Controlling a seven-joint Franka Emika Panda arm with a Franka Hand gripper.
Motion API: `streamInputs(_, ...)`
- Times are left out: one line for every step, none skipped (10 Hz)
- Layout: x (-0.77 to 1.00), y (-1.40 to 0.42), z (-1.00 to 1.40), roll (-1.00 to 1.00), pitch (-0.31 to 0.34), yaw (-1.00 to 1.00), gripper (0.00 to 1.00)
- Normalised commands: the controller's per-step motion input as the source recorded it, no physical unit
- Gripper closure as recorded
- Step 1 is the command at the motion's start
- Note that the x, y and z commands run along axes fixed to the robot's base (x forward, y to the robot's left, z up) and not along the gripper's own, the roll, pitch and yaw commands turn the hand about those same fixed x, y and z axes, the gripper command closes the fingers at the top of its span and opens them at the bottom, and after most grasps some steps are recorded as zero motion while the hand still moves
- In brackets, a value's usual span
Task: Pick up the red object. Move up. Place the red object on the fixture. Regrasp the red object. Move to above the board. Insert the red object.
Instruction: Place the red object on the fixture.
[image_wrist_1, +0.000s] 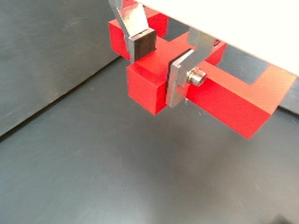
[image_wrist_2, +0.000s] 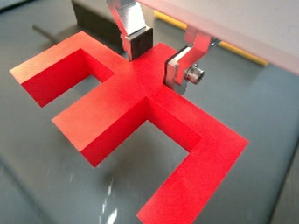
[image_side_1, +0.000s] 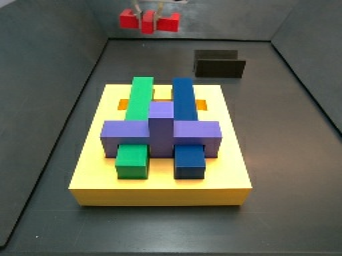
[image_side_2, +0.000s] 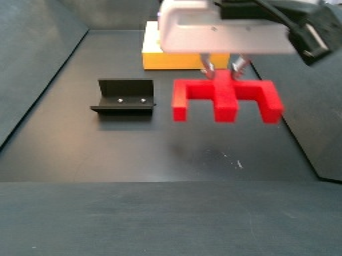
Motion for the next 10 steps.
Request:
streamInputs(1.0,-0.28,0.13,-0.53,0.094,0.0,1.0)
streamInputs(1.0,-0.24,0.13,-0.61,0.091,0.0,1.0)
streamInputs(0.95,-0.23,0.21,-0.67,0.029,-0.05,1.0)
streamInputs(0.95,-0.21,0.21,-0.69,0.04,-0.06,1.0)
streamInputs(1.0,-0.21,0.14,-0.63,0.074,-0.02,1.0)
streamInputs(1.0,-0.22,0.11,-0.57,0.094,0.0,1.0)
streamInputs(1.0,-0.22,0.1,-0.54,0.077,0.0,1.0)
streamInputs(1.0,-0.21,0.1,-0.51,0.077,0.0,1.0)
streamInputs(1.0,-0.21,0.11,-0.48,0.091,0.0,1.0)
streamInputs(1.0,-0.22,0.11,-0.47,0.094,0.0,1.0)
